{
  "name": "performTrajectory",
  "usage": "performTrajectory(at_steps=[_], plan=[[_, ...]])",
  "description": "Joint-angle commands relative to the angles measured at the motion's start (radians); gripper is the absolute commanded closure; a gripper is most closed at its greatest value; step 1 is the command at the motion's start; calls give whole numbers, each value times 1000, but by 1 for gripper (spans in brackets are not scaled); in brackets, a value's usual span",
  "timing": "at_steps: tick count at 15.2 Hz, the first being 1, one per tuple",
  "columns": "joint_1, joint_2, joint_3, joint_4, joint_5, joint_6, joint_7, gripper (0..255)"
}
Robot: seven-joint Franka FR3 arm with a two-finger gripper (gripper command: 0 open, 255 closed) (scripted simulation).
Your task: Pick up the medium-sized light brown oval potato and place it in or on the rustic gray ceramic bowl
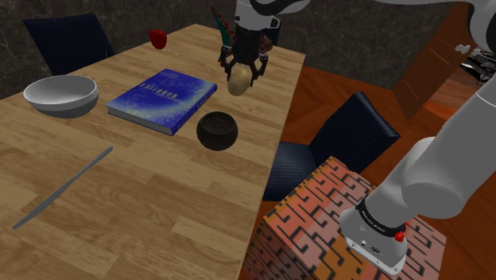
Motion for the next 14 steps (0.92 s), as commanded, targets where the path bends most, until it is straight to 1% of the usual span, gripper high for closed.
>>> performTrajectory(at_steps=[1,6,14], plan=[[26,-2,24,-6,-1,6,52,255],[92,17,84,16,-10,9,180,255],[93,38,84,-67,-13,112,179,255]])
